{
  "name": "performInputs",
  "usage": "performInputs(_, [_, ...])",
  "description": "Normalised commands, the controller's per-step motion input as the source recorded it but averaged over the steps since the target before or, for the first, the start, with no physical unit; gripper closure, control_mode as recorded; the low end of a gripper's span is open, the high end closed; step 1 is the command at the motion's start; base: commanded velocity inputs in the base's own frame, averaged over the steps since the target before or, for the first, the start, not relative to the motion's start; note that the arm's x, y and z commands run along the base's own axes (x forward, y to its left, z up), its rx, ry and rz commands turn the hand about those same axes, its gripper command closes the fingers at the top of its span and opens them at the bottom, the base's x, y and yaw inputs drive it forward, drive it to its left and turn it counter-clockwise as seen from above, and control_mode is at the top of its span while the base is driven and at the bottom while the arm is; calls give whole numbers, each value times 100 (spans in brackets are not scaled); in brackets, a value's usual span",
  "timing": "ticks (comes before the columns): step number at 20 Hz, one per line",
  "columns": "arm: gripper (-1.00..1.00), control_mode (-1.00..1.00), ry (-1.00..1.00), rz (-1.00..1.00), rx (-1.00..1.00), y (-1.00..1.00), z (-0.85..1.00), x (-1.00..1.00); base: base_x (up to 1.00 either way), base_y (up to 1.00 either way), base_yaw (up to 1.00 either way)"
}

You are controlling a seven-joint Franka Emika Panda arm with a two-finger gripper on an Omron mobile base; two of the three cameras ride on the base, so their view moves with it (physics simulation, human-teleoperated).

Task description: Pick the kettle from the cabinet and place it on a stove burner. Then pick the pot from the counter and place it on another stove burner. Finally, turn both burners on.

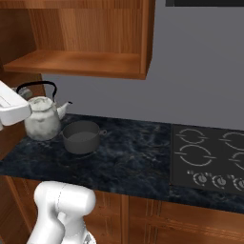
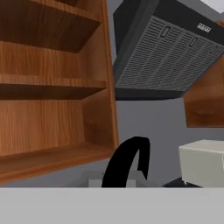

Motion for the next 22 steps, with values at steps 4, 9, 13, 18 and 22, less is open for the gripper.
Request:
performInputs(4, [100, -100, 0, -10, 0, -20, -16, -27, 0, 0, 0])
performInputs(9, [100, -100, -3, -4, -3, -33, -26, -3, 0, 0, 0])
performInputs(13, [100, -100, -1, 0, 0, -5, 0, 0, 0, 0, 0])
performInputs(18, [100, -100, 0, 0, 0, 0, 0, 0, 0, 0, 0])
performInputs(22, [100, 100, 0, -1, 0, 0, 0, -3, -12, -1, -4])
